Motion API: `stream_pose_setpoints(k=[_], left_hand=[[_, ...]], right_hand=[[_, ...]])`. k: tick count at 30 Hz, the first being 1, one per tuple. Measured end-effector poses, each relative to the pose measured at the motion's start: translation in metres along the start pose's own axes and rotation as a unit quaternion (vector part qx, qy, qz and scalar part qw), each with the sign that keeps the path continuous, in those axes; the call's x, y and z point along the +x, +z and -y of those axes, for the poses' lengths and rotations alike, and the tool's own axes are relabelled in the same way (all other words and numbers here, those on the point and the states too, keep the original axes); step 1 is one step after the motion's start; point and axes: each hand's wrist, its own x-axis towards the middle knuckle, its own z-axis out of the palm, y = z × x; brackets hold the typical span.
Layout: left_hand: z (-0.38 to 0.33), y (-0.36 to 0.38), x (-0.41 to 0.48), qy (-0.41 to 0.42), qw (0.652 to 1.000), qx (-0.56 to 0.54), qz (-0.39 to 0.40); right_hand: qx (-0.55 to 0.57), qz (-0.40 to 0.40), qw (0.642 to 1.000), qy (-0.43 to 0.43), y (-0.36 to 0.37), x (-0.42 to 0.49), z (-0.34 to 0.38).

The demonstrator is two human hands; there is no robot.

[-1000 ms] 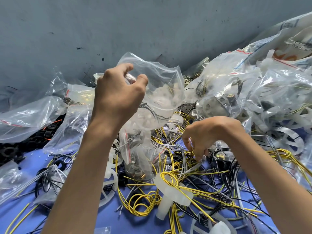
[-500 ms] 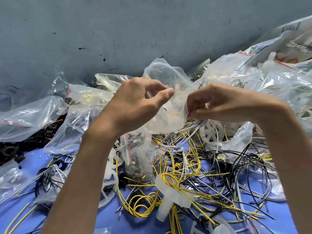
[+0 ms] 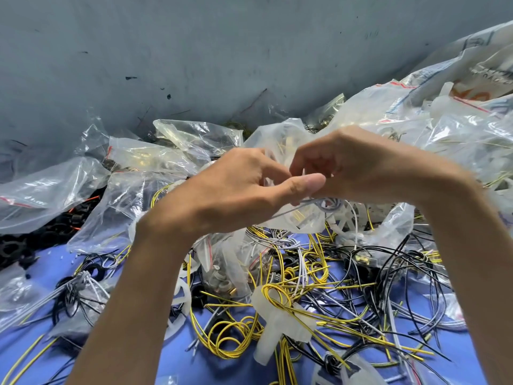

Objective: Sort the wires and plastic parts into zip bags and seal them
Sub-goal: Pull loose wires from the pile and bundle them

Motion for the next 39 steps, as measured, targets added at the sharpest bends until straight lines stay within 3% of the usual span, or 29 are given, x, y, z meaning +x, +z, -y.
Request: stream_pose_setpoints(k=[4, 9, 14, 19, 23, 28, 31, 36, 39], left_hand=[[-0.002, 0.003, 0.0, 0.019, 1.0, -0.003, 0.014], [0.001, 0.004, 0.003, 0.035, 0.999, -0.013, 0.005], [0.013, -0.004, 0.003, 0.011, 0.997, -0.025, -0.072], [0.018, -0.008, 0.004, -0.003, 0.991, -0.024, -0.131], [0.019, -0.011, 0.001, -0.009, 0.99, -0.037, -0.133], [0.015, -0.012, 0.0, 0.0, 0.998, -0.042, -0.049], [0.014, -0.009, 0.001, 0.019, 0.997, -0.051, -0.059], [0.014, -0.005, 0.003, 0.04, 0.988, -0.06, -0.138], [0.014, -0.001, 0.006, 0.031, 0.982, -0.059, -0.177]], right_hand=[[-0.045, -0.005, 0.999, 0.011, 0.002, 0.002, 0.004], [0.004, -0.042, 0.999, -0.008, 0.002, 0.003, 0.003], [0.06, -0.051, 0.997, -0.014, -0.003, 0.002, -0.001], [-0.003, -0.06, 0.998, 0.005, 0.0, 0.004, -0.009], [-0.048, -0.114, 0.992, 0.03, 0.001, 0.007, -0.012], [-0.019, -0.233, 0.972, 0.028, 0.001, 0.008, -0.011], [0.007, -0.272, 0.962, 0.032, 0.004, 0.01, -0.007], [0.201, -0.182, 0.962, 0.035, 0.01, 0.015, 0.002], [0.232, -0.099, 0.967, 0.034, 0.012, 0.012, 0.004]])
